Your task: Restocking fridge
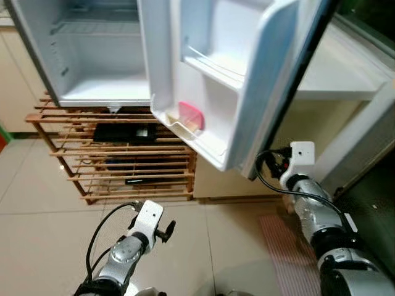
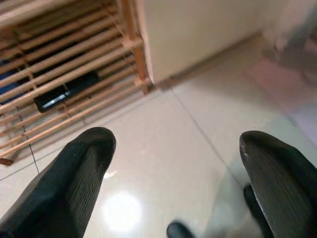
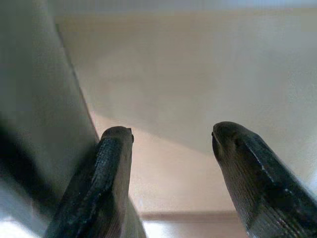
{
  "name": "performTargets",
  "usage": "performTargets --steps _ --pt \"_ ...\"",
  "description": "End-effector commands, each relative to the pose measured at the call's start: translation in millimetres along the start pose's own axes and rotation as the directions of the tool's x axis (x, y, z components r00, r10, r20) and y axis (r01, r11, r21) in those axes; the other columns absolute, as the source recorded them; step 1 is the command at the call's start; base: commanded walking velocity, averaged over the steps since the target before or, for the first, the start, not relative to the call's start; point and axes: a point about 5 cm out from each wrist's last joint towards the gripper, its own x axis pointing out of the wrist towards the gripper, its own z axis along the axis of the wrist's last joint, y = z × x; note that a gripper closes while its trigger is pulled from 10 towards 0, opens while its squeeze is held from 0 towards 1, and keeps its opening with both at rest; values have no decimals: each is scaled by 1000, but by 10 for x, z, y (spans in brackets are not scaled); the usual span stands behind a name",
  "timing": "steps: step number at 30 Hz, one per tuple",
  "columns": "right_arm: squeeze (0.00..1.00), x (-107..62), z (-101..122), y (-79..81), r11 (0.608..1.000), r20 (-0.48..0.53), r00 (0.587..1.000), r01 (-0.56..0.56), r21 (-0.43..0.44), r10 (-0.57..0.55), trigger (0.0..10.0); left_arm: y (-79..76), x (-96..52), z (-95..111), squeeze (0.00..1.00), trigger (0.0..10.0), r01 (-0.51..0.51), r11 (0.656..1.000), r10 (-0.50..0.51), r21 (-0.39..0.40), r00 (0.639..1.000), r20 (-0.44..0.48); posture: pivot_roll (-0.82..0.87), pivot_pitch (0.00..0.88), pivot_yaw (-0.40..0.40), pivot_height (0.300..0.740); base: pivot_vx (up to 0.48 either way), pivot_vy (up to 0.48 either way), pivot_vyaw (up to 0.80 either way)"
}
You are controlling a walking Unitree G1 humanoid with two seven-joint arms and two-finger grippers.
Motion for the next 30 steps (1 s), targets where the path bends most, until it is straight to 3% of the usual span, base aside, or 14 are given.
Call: performTargets --steps 1,5,8,9,12,16,20,24,30 --pt "35 58 256 149 997 95 992 -78 0 78 10000 -33 3 -62 0 10000 24 999 -22 46 998 -54 -41 0 -59 740 0 0 0" --pt "35 15 411 378 980 142 971 -196 29 190 10000 -84 -18 -188 0 10000 63 995 -52 77 990 -134 -54 0 -55 740 0 0 0" --pt "20 -62 513 616 930 149 927 -358 82 344 10000 -106 -16 -223 0 10000 59 998 -54 27 985 -166 -56 0 -55 740 0 0 0" --pt "20 -62 513 616 930 149 927 -358 82 344 10000 -106 -16 -223 0 10000 59 998 -54 27 985 -166 -56 0 -55 740 0 0 0" --pt "0 -142 698 826 870 188 874 -475 133 448 10000 -139 -37 -326 0 10000 73 997 -67 16 966 -251 -59 0 -56 740 0 0 0" --pt "0 -235 920 977 814 223 825 -557 166 520 10000 -112 -107 -490 0 10000 73 997 -62 19 931 -359 -59 0 -56 740 0 0 0" --pt "0 -318 1111 1066 747 272 767 -635 196 581 10000 -70 -181 -624 0 10000 78 997 -62 15 885 -461 -58 0 -55 740 0 0 0" --pt "0 -346 1133 1064 741 262 764 -641 201 590 10000 -90 -217 -689 0 10000 100 995 -89 -8 845 -527 -58 0 -55 740 0 0 0" --pt "0 -390 1189 1063 720 272 756 -653 235 596 10000 -90 -175 -621 0 10000 76 996 -85 -39 846 -527 -60 0 -56 740 0 0 0"
